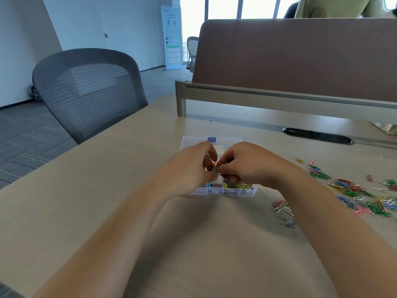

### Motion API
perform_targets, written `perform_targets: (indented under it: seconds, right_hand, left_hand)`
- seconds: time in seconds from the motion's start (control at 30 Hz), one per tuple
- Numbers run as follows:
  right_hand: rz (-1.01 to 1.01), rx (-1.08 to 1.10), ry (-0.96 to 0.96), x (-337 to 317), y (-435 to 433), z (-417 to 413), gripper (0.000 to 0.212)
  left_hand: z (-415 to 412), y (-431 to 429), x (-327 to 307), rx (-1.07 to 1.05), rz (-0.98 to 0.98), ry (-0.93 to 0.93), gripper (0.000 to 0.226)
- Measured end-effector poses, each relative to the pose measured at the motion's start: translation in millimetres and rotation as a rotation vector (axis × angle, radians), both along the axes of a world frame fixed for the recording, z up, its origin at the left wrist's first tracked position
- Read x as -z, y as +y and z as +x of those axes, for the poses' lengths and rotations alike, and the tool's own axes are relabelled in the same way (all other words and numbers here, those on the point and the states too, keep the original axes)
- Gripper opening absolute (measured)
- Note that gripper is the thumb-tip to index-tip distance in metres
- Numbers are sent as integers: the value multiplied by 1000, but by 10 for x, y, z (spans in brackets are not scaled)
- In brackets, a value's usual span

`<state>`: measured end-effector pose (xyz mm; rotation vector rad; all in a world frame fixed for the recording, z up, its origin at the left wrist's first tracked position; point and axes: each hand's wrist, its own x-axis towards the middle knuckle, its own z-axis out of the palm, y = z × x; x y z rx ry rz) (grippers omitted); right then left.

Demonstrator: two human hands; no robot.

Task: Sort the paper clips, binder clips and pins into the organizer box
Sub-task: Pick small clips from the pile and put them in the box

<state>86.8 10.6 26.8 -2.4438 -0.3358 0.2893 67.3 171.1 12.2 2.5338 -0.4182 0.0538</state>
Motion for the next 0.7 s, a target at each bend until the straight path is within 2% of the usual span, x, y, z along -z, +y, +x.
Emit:
perform_targets:
  seconds: [0.33, 0.53, 0.7]
  right_hand:
    - [-38, 26, -21, 13, 53, 3, 17]
    - [-120, 7, -114, 11, 42, 4, 19]
    - [-158, 6, -131, 39, 51, 24, 21]
  left_hand:
    - [7, 48, -32, -33, -8, 26, 17]
    - [-4, 36, -5, -40, 146, 31, 13]
    - [-2, 23, 7, 3, 188, 24, 11]
